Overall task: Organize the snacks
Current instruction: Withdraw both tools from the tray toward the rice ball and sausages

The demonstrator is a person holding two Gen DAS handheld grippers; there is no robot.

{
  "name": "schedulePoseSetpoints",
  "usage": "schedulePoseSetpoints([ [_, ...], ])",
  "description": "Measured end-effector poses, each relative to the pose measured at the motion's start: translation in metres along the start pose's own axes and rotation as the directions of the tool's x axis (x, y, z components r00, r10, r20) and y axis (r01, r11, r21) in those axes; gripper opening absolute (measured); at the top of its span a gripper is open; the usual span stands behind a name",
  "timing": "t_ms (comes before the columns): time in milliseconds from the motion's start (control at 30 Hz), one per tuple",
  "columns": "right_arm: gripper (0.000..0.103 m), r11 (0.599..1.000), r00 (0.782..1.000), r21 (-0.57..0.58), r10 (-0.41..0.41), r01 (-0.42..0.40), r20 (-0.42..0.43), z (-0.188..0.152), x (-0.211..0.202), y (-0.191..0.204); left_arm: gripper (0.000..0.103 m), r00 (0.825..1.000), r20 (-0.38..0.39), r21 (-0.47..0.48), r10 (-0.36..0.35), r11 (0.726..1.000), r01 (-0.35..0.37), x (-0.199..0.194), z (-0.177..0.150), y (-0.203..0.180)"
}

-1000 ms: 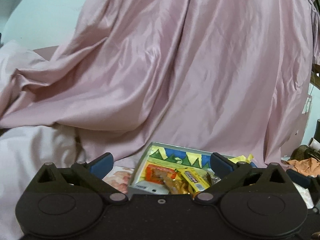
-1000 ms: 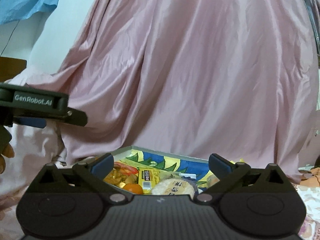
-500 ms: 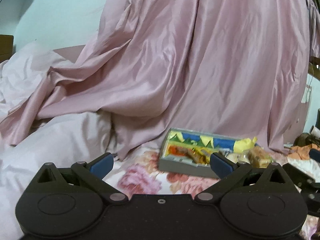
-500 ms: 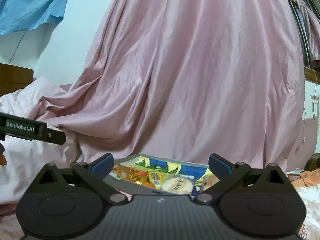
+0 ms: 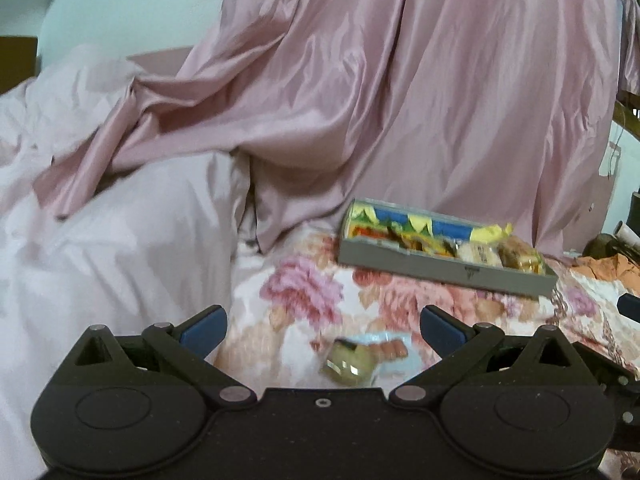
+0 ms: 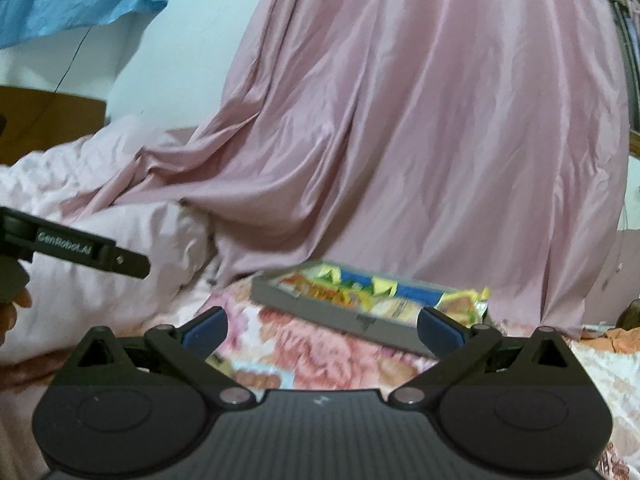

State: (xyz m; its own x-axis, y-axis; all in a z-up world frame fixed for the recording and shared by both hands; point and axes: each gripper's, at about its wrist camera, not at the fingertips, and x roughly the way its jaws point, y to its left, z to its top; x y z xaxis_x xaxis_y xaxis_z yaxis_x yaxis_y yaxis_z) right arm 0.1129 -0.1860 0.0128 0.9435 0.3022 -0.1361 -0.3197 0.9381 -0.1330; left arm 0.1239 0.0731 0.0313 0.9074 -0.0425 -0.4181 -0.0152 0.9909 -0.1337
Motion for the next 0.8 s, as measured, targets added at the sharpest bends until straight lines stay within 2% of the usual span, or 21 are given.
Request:
schedulePoseSetpoints([
  [267, 0.103, 1.0, 0.997, -0.016, 0.0, -0.001, -0.078, -0.014, -0.015, 0.015, 0.102, 0.995, -0.1, 0.015, -0.007, 1.0, 0.009, 0.002, -0.015, 0.002],
  [467, 0.103, 0.998, 0.987, -0.069, -0.015, 0.004, -0.163, -0.021, -0.008, 0.025, 0.102, 0.986, -0.165, 0.022, 0.01, 1.0, -0.006, 0.011, -0.019, 0.002],
  [667, 0.103, 0.994, 0.977, -0.105, -0.004, -0.019, -0.213, -0.028, 0.0, 0.033, 0.102, 0.976, -0.22, -0.017, 0.005, 1.0, -0.008, 0.023, -0.016, 0.008],
  [800, 0.103, 0.992, 0.971, -0.116, 0.011, -0.04, -0.24, -0.03, 0.006, 0.036, 0.102, 0.969, -0.247, -0.004, 0.001, 1.0, -0.002, 0.036, -0.013, 0.007],
])
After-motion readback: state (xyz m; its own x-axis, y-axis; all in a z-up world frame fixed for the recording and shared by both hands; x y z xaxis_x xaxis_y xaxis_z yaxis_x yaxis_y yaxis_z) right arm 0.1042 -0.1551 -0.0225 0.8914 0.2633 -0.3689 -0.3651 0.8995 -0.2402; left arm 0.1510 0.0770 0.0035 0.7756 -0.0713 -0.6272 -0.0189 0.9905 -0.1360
